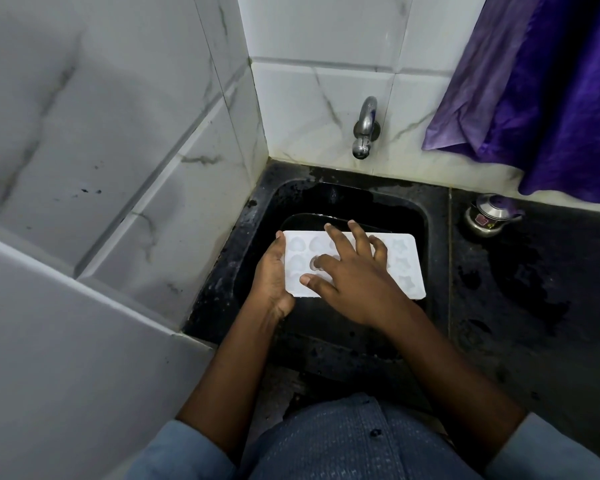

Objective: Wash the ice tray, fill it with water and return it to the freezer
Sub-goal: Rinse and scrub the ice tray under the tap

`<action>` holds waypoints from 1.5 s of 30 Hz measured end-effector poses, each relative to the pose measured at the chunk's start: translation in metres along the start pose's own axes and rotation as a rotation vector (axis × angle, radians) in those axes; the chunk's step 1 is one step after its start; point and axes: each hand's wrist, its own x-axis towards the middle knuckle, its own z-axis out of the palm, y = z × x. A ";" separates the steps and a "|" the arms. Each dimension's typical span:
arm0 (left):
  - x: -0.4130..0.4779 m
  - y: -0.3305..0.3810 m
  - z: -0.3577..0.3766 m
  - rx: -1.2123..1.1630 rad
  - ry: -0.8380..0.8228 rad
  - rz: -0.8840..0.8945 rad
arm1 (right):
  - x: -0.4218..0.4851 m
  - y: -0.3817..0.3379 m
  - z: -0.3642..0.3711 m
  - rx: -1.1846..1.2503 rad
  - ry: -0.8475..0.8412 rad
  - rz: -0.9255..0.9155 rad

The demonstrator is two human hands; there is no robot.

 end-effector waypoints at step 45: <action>-0.013 0.007 -0.006 0.031 0.000 0.027 | -0.011 0.029 -0.008 0.092 0.134 0.013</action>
